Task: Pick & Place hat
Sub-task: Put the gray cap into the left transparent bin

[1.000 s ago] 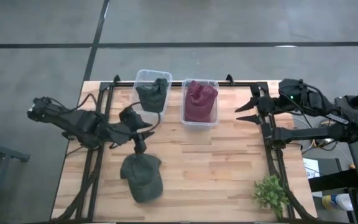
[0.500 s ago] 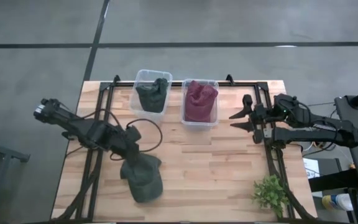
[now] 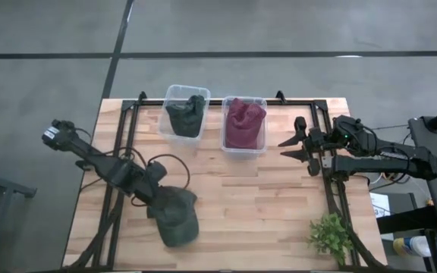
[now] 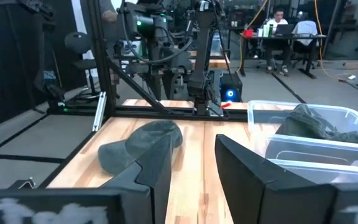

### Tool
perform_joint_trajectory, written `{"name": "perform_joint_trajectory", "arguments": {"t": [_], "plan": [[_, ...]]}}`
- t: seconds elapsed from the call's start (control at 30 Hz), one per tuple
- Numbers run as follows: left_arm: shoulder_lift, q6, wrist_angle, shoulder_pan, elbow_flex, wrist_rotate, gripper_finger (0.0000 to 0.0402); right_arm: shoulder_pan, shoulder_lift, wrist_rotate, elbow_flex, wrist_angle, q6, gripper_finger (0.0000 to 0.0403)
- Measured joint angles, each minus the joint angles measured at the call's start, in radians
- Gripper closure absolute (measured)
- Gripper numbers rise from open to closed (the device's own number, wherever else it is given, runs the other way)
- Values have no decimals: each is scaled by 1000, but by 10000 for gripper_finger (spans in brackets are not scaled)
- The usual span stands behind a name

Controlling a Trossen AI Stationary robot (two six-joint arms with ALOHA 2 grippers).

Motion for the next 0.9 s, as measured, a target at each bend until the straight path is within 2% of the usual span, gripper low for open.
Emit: {"name": "perform_joint_trajectory", "arguments": {"t": [0.23, 0.57, 0.9], "plan": [[0, -82, 37, 0, -66, 0, 252, 0, 1, -2, 0, -1, -4, 283], [-1, -82, 60, 0, -87, -6, 252, 0, 0, -2, 0, -1, -6, 272], [-1, -70, 75, 0, -134, -15, 252, 0, 0, -2, 1, -1, -9, 285]]}}
